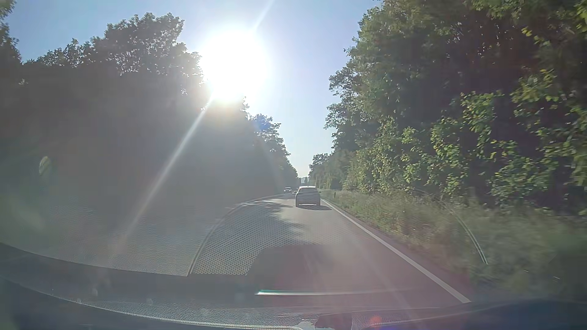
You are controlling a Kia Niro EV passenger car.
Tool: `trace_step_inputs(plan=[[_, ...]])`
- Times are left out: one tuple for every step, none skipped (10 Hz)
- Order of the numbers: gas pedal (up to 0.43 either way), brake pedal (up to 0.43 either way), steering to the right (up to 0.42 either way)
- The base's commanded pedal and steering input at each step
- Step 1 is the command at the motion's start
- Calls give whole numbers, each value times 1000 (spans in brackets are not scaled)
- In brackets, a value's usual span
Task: Follow the waypoints while adhering to traffic rules and regulations
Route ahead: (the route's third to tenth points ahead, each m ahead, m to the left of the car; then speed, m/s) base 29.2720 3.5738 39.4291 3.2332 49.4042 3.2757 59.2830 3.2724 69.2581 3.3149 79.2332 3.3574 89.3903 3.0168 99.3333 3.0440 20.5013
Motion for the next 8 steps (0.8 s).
trace_step_inputs(plan=[[59, 0, 1], [59, 0, 1], [59, 0, 1], [59, 0, 1], [59, 0, 1], [59, 0, 1], [59, 0, 1], [59, 0, 1]])
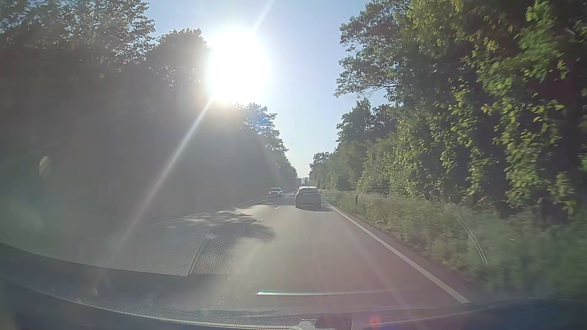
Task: Follow the waypoints while adhering to traffic rules and regulations
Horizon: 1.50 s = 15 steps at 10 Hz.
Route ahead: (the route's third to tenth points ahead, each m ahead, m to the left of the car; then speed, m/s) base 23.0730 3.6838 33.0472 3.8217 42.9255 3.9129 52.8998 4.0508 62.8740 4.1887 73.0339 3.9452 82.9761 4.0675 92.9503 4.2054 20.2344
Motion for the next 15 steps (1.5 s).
trace_step_inputs(plan=[[59, 0, 1], [59, 0, 2], [59, 0, 2], [59, 0, 1], [59, 0, 1], [59, 0, 1], [59, 0, 1], [59, 0, 1], [59, 0, 1], [59, 0, 1], [59, 0, 2], [59, 0, 1], [59, 0, 2], [59, 0, 1], [59, 0, 2]])
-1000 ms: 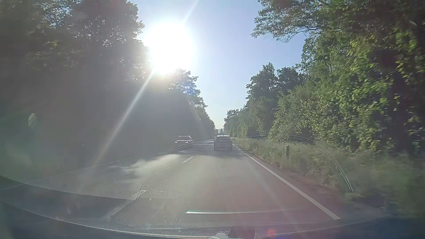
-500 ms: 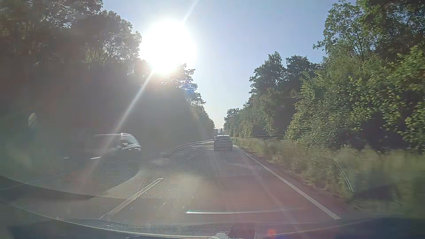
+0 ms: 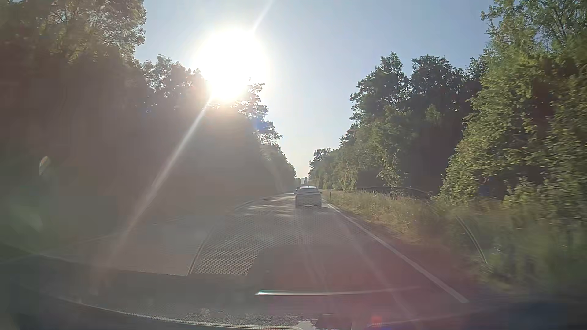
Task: Follow the waypoints while adhering to traffic rules and regulations
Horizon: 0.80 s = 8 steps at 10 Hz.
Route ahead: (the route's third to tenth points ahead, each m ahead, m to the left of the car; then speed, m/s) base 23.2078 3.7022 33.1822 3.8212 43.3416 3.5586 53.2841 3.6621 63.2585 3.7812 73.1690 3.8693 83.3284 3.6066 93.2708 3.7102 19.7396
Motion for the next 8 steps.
trace_step_inputs(plan=[[59, 0, 2], [59, 0, 2], [59, 0, 1], [59, 0, 1], [59, 0, 2], [59, 0, 2], [59, 0, 2], [59, 0, 2]])
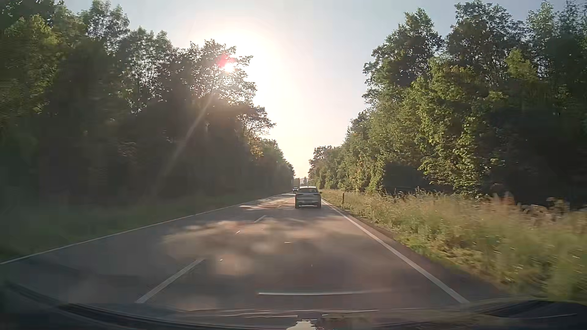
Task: Follow the waypoints while adhering to traffic rules and regulations
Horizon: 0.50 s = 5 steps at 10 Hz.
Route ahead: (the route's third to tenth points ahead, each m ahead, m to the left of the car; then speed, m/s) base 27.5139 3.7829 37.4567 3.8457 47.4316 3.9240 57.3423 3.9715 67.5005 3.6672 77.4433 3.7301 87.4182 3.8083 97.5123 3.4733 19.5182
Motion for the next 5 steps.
trace_step_inputs(plan=[[59, 0, 2], [59, 0, 2], [59, 0, 1], [59, 0, 2], [59, 0, 1]])
